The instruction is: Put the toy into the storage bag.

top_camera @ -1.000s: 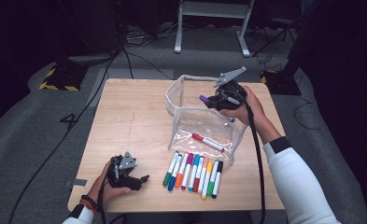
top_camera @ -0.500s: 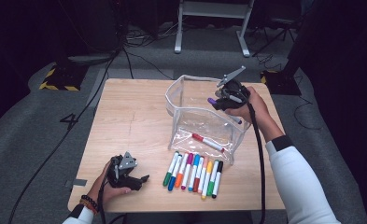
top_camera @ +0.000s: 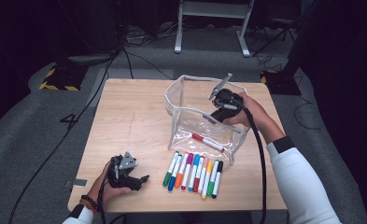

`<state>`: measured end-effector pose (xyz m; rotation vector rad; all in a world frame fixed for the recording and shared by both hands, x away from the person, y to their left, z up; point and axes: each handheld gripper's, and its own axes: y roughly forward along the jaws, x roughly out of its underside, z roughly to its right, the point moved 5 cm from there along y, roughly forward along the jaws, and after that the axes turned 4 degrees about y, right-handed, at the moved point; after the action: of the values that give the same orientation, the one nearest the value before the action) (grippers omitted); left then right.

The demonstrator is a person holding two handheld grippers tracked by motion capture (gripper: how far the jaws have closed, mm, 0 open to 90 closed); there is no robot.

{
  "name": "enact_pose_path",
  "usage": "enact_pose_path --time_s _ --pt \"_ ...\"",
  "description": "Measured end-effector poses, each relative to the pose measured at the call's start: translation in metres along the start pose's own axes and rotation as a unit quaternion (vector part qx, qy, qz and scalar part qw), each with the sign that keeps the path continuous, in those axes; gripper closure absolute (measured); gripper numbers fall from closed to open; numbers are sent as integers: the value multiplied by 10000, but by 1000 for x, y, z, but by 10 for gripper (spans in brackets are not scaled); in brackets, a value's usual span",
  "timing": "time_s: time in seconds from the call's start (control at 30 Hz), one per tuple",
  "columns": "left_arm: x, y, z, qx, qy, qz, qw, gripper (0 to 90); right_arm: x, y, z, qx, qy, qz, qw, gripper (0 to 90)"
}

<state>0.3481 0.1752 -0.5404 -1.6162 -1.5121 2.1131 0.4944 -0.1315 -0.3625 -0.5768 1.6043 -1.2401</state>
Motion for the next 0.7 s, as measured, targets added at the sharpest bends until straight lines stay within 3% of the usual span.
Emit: enact_pose_path --time_s 0.33,0.53,0.7 --pt "0 0 0 -1 4 2 10000 156 1 0 -5 36 -15 14 10000 711" --pt "0 0 1 22 -14 8 10000 156 3 -8 -1 249 90 386 9989 620" --pt "0 0 0 28 -6 7 10000 156 6 -23 2 402 193 870 9952 533"
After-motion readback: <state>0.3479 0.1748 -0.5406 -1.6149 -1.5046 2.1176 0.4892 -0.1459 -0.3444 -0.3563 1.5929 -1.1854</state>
